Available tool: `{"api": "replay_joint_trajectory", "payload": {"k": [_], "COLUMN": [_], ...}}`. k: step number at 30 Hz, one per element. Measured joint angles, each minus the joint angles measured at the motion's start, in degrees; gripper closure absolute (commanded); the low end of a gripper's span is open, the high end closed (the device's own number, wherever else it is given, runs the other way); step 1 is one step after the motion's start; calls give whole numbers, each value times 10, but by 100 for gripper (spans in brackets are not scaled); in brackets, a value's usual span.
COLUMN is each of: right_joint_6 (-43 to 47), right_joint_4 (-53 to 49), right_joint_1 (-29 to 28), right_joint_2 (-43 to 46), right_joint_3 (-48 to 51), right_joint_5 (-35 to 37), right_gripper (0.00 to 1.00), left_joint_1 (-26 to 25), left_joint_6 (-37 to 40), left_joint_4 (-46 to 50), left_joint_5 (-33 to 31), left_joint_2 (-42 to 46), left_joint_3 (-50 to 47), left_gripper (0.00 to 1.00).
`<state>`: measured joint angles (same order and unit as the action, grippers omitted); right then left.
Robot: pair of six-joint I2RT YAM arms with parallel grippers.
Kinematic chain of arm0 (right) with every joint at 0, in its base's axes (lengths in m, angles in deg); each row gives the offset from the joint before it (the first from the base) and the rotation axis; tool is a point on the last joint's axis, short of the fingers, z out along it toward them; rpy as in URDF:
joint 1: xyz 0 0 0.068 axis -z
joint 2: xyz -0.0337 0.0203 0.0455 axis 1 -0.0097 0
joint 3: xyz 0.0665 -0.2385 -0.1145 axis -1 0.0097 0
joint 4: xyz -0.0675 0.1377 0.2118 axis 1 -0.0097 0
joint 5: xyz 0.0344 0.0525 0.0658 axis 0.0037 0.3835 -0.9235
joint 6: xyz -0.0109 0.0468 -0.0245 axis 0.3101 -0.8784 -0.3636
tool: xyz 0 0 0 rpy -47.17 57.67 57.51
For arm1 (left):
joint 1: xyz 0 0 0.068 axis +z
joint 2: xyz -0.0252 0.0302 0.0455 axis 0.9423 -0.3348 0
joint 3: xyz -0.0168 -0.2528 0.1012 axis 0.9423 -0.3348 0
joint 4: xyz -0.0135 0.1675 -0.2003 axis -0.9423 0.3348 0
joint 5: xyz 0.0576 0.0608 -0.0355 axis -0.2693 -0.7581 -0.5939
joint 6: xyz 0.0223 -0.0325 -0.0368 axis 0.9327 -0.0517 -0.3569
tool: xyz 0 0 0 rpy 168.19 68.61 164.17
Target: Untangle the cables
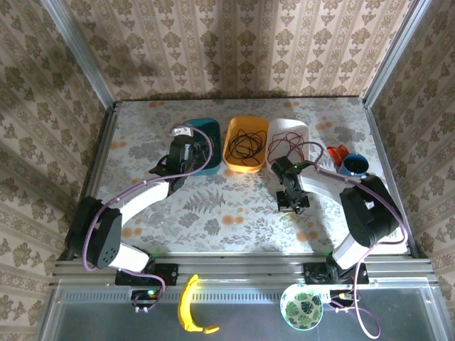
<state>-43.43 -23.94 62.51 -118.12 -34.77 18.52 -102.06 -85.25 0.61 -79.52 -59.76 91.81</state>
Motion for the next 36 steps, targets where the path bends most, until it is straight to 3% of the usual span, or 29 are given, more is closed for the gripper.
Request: {"api": "replay_joint_trajectory", "payload": {"k": [6, 11, 21, 23, 25, 27, 33, 36], "right_joint_6": [9, 11, -25, -40, -55, -63, -67, -50], "right_joint_4": [11, 25, 40, 37, 28, 23, 15, 27], "right_joint_1": [-9, -27, -49, -49, -49, -49, -49, -49], "right_joint_2": [63, 36, -285, -345, -391, -414, -407, -356], "right_joint_3": [-31, -162, -568, -628, -675, -701, -719, -665], "right_joint_5": [-35, -72, -174, -189, -195, -198, -190, -164], "right_gripper": [100, 100, 100, 92, 70, 58, 51, 51], "left_joint_1": [12, 18, 27, 28, 28, 28, 30, 34], "left_joint_6": [-2, -3, -3, -3, -4, -5, -3, 3], "left_joint_4": [2, 17, 73, 83, 92, 96, 97, 94], "left_joint_5": [-25, -82, -179, -187, -190, -191, -186, -180], "left_joint_2": [24, 65, 155, 165, 168, 169, 169, 168], "left_joint_3": [-23, -46, -80, -85, -87, -87, -87, -87], "left_gripper": [15, 15, 15, 15, 15, 14, 14, 12]}}
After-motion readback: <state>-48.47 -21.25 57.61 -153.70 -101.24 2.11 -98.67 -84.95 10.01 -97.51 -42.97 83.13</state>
